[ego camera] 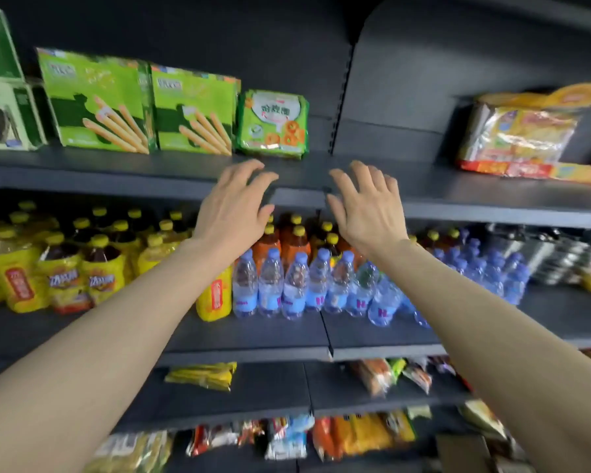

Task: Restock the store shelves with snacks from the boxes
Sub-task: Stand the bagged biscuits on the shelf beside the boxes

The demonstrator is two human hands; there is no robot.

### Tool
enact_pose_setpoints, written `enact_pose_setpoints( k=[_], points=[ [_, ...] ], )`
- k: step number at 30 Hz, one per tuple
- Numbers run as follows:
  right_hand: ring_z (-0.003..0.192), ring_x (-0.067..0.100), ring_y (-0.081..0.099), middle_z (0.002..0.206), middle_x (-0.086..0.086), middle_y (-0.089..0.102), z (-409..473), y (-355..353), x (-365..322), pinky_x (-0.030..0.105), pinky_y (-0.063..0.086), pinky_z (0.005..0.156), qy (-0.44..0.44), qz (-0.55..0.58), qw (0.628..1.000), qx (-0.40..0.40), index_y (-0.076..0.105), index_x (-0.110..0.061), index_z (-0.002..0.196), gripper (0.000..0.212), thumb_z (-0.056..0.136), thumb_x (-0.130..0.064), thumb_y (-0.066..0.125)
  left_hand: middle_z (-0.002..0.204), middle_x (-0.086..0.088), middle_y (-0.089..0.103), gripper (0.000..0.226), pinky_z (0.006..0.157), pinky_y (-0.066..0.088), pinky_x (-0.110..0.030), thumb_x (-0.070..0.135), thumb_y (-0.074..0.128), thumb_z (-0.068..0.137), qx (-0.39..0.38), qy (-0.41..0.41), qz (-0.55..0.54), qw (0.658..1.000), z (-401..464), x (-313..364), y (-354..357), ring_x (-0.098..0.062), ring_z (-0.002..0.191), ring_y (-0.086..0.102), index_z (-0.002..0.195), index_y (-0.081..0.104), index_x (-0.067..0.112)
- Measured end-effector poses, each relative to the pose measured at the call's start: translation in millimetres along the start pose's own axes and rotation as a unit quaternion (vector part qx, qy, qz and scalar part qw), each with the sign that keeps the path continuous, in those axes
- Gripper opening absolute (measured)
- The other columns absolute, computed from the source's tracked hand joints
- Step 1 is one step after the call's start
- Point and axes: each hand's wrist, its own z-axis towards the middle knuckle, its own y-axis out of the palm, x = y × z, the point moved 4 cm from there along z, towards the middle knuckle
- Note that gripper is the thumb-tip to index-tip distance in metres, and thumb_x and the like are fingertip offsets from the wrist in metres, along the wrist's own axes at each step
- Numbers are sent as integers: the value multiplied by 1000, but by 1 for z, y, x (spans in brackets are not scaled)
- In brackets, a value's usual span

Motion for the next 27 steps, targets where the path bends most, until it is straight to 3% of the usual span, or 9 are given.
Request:
enact_pose_setpoints(
  k=[6, 10, 14, 21, 24, 27],
  points=[
    [105, 39, 56, 124, 18, 58, -118, 8, 9, 46, 42, 84, 26, 8, 999, -29, 61, -12, 122, 36, 97, -35, 48, 134, -10, 52, 42, 102, 43, -44, 19, 65, 88, -47, 24, -63, 997, -68, 39, 59, -35, 120, 50, 129, 59, 14],
    [107, 40, 54, 128, 19, 56, -217, 47, 10, 46, 41, 85, 65, 36, 988, -137, 59, -11, 124, 37, 99, -34, 44, 133, -10, 52, 42, 104, 39, -39, 17, 64, 88, -131, 13, -113, 985, -127, 59, 128, -32, 121, 50, 129, 59, 14],
    [110, 41, 54, 130, 19, 55, -323, 89, 4, 49, 43, 86, 105, 61, 964, -236, 58, -12, 128, 40, 99, -35, 42, 136, -4, 49, 42, 98, 46, -44, 19, 65, 91, -243, -15, -156, 957, -202, 77, 202, -28, 123, 50, 132, 56, 17],
    [111, 39, 51, 129, 16, 54, -514, 159, -11, 46, 41, 87, 155, 109, 907, -377, 55, -14, 132, 40, 98, -32, 42, 134, -3, 51, 46, 99, 46, -42, 14, 69, 88, -387, -74, -179, 901, -364, 111, 323, -27, 121, 52, 132, 57, 15],
    [115, 36, 52, 133, 11, 53, -596, 191, -18, 46, 43, 90, 176, 127, 867, -449, 51, -17, 136, 41, 96, -28, 52, 138, -4, 50, 48, 103, 40, -35, 13, 68, 89, -447, -115, -195, 865, -444, 122, 371, -25, 125, 50, 135, 56, 13],
    [126, 32, 50, 142, 5, 51, -671, 220, -28, 46, 45, 97, 187, 140, 824, -515, 48, -20, 142, 54, 90, -17, 65, 133, -1, 55, 47, 98, 47, -39, 17, 71, 86, -484, -141, -179, 845, -522, 130, 414, -26, 120, 54, 131, 58, 18]
  ],
)
